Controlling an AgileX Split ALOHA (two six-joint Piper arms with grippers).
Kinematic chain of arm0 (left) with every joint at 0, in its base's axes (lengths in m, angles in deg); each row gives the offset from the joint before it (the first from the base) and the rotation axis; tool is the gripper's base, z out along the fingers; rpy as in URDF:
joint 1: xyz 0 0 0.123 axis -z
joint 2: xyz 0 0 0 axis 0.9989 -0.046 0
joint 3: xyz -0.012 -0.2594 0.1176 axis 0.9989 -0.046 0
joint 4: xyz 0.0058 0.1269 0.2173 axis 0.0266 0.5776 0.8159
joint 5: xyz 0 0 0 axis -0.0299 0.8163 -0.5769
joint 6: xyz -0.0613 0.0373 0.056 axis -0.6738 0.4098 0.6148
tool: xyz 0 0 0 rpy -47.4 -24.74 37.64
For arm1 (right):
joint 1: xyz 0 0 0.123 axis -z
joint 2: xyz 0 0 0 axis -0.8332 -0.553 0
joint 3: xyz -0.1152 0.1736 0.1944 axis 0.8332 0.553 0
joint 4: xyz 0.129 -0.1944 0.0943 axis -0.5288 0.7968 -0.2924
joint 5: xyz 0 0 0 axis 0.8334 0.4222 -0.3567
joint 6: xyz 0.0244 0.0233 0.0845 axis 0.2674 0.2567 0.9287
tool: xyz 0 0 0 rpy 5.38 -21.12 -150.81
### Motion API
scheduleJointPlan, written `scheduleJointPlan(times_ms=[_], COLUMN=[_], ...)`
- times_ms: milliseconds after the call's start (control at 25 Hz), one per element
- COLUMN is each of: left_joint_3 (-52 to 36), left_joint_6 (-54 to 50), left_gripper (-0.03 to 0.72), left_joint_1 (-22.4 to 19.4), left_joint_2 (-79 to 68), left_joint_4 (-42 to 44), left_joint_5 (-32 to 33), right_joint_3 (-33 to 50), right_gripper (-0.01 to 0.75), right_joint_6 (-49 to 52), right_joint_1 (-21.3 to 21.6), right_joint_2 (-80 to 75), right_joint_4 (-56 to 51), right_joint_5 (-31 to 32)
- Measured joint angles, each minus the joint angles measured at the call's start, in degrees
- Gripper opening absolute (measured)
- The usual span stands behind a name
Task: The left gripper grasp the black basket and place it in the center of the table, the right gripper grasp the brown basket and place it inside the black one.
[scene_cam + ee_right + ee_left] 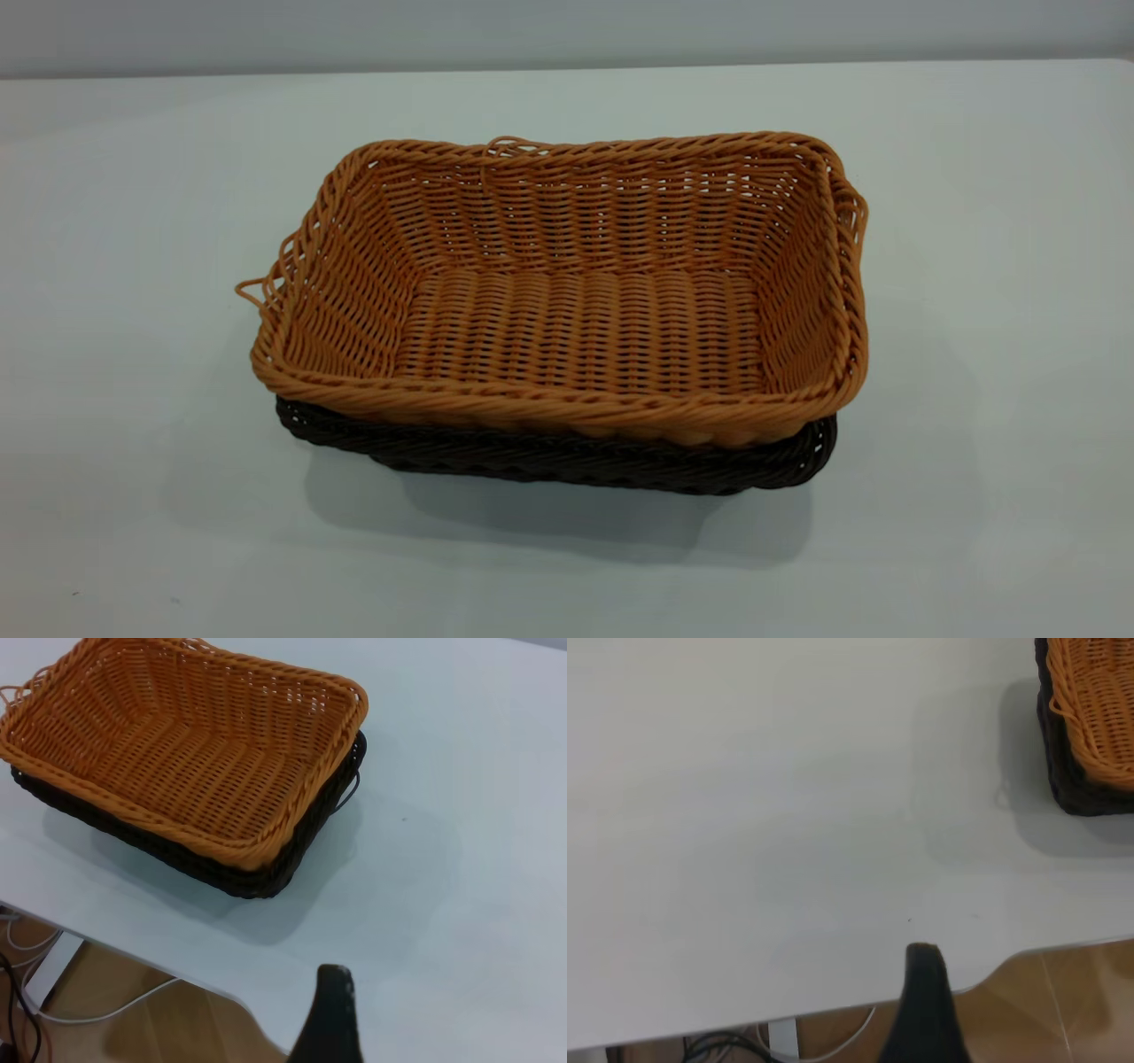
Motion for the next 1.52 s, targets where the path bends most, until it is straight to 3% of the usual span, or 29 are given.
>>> scheduleJointPlan(times_ms=[880,1120,1520], left_joint_3=[-2.5,-2.5,-2.5], left_joint_6=[0.1,-2.1,-7.5], left_gripper=[0.527,0.527,0.527], left_joint_1=[-0.1,-3.4,-3.8], left_joint_2=[1.4,3.4,3.7], left_joint_4=[0.0,0.8,4.7], left_joint_5=[-2.6,-2.6,-2.6], right_joint_3=[0.0,0.0,0.0], right_gripper=[0.584,0.584,0.584], right_joint_6=[0.0,-0.2,-0.2], right_joint_1=[0.0,0.0,0.0], right_joint_2=[0.0,0.0,0.0], right_joint_4=[0.0,0.0,0.0], right_joint_5=[0.0,0.0,0.0])
